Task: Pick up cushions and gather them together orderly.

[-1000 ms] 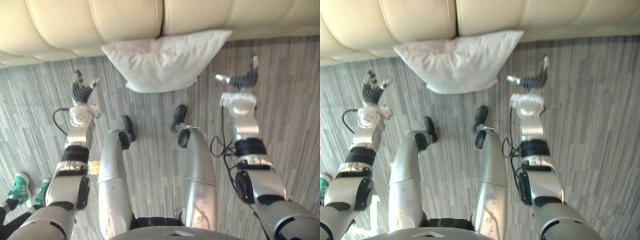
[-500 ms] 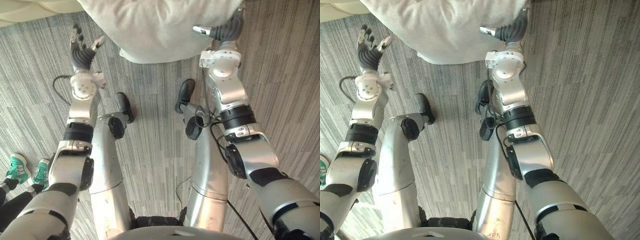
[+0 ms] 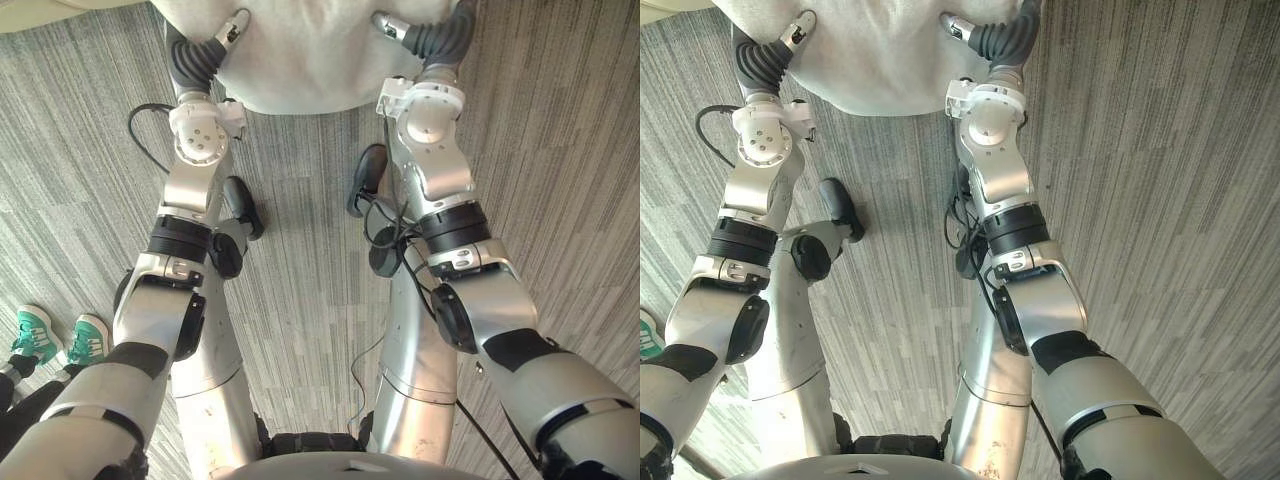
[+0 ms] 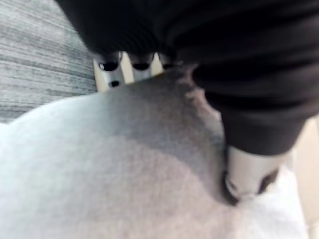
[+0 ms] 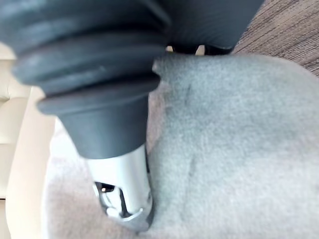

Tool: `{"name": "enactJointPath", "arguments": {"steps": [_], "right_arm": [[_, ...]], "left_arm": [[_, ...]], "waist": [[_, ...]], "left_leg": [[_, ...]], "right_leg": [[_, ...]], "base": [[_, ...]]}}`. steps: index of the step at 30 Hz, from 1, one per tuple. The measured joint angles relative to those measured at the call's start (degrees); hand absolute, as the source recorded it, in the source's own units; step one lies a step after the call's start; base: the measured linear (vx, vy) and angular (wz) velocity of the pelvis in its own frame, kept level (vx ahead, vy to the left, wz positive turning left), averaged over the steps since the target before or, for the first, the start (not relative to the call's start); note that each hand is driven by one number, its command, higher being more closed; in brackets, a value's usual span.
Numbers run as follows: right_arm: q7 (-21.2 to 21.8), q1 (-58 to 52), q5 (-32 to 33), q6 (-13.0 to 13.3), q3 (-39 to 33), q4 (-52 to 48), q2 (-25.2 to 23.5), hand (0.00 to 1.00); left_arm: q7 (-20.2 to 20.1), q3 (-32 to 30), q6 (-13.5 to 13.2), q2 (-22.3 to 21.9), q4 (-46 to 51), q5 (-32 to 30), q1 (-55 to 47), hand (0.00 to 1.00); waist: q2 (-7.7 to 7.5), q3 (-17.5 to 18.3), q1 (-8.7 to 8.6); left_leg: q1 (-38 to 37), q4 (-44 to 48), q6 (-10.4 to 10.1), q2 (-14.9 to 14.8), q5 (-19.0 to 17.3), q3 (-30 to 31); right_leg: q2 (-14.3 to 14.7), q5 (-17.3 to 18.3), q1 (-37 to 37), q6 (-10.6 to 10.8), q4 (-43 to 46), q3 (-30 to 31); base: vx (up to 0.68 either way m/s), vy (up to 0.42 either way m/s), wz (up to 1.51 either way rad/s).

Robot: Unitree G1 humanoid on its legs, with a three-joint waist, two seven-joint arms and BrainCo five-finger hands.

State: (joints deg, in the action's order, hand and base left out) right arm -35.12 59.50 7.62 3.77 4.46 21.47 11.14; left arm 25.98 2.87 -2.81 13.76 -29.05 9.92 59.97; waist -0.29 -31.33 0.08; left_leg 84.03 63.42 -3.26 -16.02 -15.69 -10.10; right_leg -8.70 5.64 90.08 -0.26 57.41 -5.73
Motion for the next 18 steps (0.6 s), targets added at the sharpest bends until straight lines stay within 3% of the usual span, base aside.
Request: {"name": "enactJointPath", "arguments": {"steps": [4, 7, 15, 17, 18], "right_arm": [[0.03, -3.37, 1.9, 1.01, -0.46, -3.4, -1.91, 1.0], [1.48, -7.62, 2.18, 1.08, -0.4, -5.56, -3.93, 1.0], [3.95, -22.18, -1.11, 1.09, 0.7, -17.12, -4.54, 1.0], [4.16, -26.6, -1.57, 1.1, 1.43, -18.92, -4.61, 1.0], [4.82, -30.45, -2.46, 1.1, 1.57, -21.14, -4.65, 1.0]], "left_arm": [[0.0, 0.01, -0.01, -0.44, 5.23, 0.0, -1.85, 1.0], [-0.09, 0.67, -0.14, -1.33, 9.0, 0.0, -5.6, 1.0], [0.0, 3.88, -0.89, -7.12, 19.93, -1.51, -22.3, 1.0], [0.01, 5.09, -0.98, -8.98, 22.65, -2.49, -27.55, 1.0], [0.0, 6.51, -1.02, -9.87, 24.58, -3.24, -30.93, 1.0]], "waist": [[-0.02, 0.02, -0.25], [-0.02, 0.09, -0.64], [-0.09, 0.21, -0.54], [-0.1, 2.71, -0.63], [-0.09, 2.68, -0.45]], "left_leg": [[-0.57, 0.59, -0.02, -0.69, -0.12, 0.25], [-4.82, -0.34, -0.16, -1.1, -0.04, 0.42], [-26.35, -13.45, -1.31, 0.19, 2.14, -1.32], [-30.7, -16.21, -1.64, 0.76, 2.37, -1.32], [-36.54, -18.32, -2.33, 0.98, 2.58, -1.48]], "right_leg": [[0.6, -0.48, -0.76, -0.31, -0.29, -0.06], [1.16, -0.72, -5.41, -0.15, -2.11, -0.45], [2.47, -2.94, -26.7, -0.3, -14.82, -1.82], [2.56, -3.02, -30.95, -0.26, -17.06, -2.22], [2.69, -2.9, -36.64, -0.48, -18.69, -2.61]], "base": [[-0.04, 0.011, -0.12], [-0.05, -0.001, -0.15], [-0.04, -0.048, -0.05], [0.08, -0.05, -0.02], [0.14, -0.04, 0.01]]}}
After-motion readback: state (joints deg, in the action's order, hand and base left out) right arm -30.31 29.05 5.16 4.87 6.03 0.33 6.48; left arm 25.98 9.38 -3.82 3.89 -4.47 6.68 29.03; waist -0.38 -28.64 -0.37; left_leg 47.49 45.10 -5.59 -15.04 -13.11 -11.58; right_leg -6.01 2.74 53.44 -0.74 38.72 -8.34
